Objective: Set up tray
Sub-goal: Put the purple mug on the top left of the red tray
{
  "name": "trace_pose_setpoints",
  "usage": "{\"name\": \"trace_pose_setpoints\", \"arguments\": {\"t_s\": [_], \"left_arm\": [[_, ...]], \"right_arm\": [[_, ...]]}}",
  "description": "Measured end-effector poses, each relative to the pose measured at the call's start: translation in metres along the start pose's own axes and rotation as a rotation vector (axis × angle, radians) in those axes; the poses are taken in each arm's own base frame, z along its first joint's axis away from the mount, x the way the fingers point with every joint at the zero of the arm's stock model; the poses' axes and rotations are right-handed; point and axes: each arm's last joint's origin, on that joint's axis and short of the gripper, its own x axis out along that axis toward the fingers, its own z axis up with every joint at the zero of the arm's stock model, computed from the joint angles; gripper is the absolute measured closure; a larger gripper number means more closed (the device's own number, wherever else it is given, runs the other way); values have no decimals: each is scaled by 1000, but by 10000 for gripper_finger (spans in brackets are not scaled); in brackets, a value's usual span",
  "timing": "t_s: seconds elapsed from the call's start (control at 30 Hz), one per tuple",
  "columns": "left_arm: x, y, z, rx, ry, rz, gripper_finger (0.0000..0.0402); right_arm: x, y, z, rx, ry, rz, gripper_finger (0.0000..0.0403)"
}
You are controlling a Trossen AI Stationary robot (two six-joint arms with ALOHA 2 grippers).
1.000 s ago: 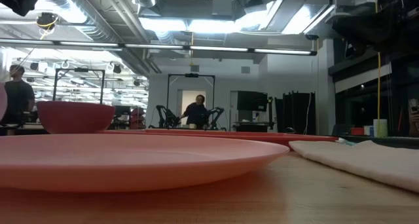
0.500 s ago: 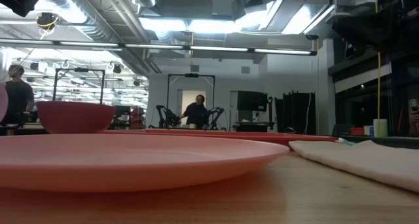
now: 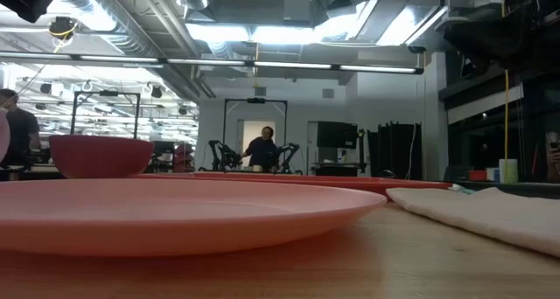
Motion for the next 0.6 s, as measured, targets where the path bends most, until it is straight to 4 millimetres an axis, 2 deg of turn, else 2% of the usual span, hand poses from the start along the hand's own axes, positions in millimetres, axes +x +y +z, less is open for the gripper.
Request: {"name": "trace_pose_setpoints", "arguments": {"t_s": [0.2, 0.6], "left_arm": [[10, 1, 0, 22, 11, 20, 293], [11, -1, 0, 72, 9, -6, 311]], "right_arm": [[0, 0, 0, 0, 0, 0, 336], [0, 0, 0, 0, 0, 0, 336]]}}
